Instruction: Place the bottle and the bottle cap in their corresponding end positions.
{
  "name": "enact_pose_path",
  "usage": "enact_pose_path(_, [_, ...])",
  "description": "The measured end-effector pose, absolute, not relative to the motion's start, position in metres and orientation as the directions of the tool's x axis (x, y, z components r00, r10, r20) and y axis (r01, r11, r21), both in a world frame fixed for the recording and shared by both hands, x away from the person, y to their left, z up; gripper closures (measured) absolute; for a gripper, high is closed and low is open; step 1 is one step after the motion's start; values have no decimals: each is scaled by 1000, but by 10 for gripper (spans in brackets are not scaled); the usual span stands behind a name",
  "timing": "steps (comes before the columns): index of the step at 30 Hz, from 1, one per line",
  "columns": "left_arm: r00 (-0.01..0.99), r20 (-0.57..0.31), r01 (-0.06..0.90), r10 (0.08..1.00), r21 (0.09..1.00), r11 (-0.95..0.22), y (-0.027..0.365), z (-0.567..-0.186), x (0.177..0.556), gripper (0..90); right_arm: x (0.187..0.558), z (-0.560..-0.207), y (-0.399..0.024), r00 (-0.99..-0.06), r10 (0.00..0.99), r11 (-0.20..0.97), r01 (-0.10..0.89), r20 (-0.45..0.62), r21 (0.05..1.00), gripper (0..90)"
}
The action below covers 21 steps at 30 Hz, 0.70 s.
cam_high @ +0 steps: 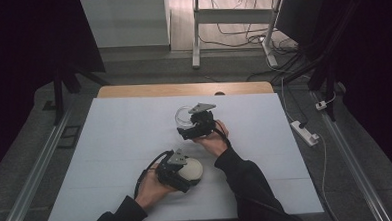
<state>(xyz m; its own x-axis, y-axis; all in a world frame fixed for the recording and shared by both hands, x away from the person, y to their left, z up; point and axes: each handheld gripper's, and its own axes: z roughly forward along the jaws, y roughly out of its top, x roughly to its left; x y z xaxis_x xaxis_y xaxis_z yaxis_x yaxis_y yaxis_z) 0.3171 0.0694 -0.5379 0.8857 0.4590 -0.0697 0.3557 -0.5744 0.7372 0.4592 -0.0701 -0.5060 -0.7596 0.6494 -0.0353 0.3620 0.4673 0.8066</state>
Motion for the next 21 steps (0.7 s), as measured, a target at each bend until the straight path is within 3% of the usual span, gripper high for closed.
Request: enact_pose_path(21, [891,-44,366,452,658,-658,64,-542,322,65,461,-512,-67,-762,646,477,361,-41,801,62])
